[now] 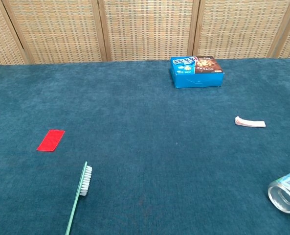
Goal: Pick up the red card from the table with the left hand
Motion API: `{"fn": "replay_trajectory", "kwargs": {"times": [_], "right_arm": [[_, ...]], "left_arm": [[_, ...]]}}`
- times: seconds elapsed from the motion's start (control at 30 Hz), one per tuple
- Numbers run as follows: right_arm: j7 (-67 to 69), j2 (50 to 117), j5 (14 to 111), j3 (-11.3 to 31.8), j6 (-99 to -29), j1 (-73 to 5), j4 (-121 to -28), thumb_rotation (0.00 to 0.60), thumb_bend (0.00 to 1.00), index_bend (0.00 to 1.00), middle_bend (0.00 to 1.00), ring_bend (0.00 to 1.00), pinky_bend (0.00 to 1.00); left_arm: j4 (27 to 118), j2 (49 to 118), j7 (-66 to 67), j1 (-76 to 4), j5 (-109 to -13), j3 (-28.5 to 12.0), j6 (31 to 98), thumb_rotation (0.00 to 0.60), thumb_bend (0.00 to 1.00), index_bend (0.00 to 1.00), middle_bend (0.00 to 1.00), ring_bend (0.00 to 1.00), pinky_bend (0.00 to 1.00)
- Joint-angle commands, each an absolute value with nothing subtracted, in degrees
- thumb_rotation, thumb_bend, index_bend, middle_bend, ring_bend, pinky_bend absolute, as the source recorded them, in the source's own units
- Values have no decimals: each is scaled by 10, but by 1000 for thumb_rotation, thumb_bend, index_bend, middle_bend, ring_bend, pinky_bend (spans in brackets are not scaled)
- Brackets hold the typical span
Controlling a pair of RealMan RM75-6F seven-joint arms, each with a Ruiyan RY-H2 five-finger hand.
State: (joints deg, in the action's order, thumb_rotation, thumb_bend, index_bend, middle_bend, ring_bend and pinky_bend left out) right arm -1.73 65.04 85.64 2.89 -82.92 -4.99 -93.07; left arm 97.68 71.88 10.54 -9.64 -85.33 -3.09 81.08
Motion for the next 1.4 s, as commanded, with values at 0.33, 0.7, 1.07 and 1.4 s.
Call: {"fn": "replay_trajectory", "kwargs": {"times": [0.33, 0.7, 1.07, 1.4], "right_arm": [[-13, 652, 851, 29, -818, -54, -928, 600, 0, 0, 0, 0, 0], [2, 648, 848, 31, -816, -55, -926, 600, 0, 0, 0, 0, 0], [11, 645, 847, 32, -816, -55, -925, 600, 0, 0, 0, 0, 0], [21, 643, 845, 33, -813, -56, -923, 600, 0, 0, 0, 0, 0]], "left_arm": [[928, 804, 189, -183, -776, -64, 684, 600, 291, 0, 0, 0, 0], [880, 858, 250, -227, -724, -78, 647, 600, 290, 0, 0, 0, 0], [843, 897, 287, -247, -698, -72, 639, 600, 291, 0, 0, 0, 0], [809, 925, 309, -263, -675, -71, 631, 600, 294, 0, 0, 0, 0]]}}
